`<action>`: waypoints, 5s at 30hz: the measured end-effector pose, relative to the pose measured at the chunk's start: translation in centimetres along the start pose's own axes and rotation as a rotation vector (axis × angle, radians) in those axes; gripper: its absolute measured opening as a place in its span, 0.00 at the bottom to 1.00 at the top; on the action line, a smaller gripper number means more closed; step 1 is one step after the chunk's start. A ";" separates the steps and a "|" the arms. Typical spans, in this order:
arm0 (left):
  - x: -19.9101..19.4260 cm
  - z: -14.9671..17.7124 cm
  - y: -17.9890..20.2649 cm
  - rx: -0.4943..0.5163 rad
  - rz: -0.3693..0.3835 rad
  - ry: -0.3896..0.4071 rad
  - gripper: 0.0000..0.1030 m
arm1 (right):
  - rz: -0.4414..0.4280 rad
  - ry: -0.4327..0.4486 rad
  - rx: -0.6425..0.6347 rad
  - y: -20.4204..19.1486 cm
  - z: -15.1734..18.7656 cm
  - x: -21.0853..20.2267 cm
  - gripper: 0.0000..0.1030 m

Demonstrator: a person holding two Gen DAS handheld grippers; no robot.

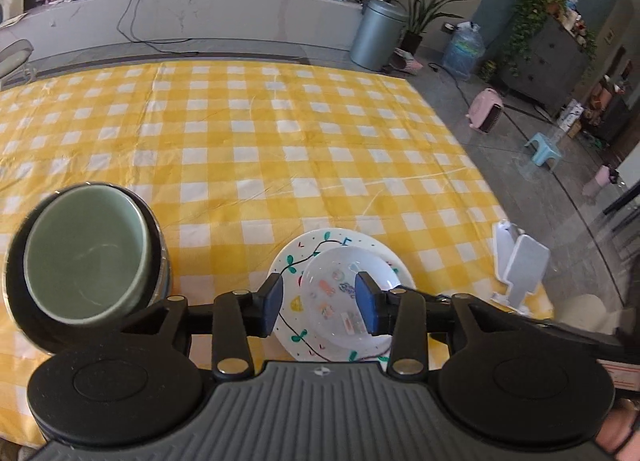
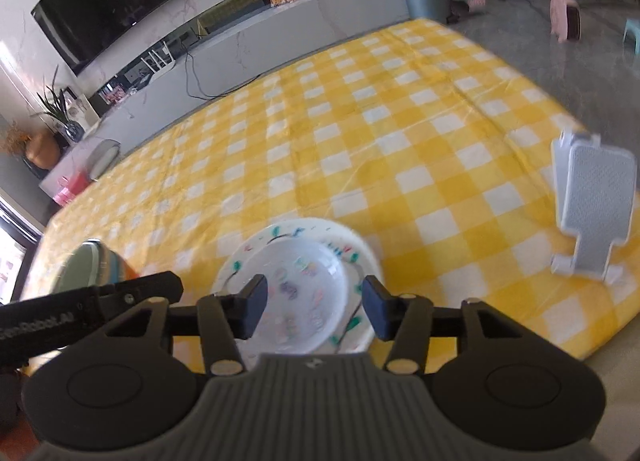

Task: Organize plates and bowls
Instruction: 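Open the left gripper to release the sticker bowl on the plate, then grasp the rim of the green-blue-orange bowl stack with both grippers, then lift the bowl stack with both grippers and lower it onto the sticker bowl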

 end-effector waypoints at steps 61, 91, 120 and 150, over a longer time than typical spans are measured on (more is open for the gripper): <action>-0.4 -2.8 -21.1 -0.242 0.017 -0.222 0.57 | -0.167 -0.246 0.108 -15.7 2.0 7.1 0.54; -1.2 -3.1 -20.5 -0.285 -0.010 -0.192 0.48 | -0.163 -0.246 0.154 -15.8 1.7 6.3 0.37; 5.3 -5.0 -4.4 -0.268 0.096 -0.245 0.48 | -0.027 -0.104 0.170 -2.0 -4.9 -1.8 0.32; 8.3 -4.0 -2.4 -0.247 0.026 -0.251 0.45 | -0.047 -0.127 0.182 2.5 -5.0 1.1 0.30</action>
Point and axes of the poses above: each gripper's, at about its wrist camera, not at the fingertips, and x roughly the way its jaws point, y to its right, z to its underside, the point moved 1 cm from there along x, roughly the way its jaws point, and after that the axes turned 10 degrees about z, right-handed, at the moved point
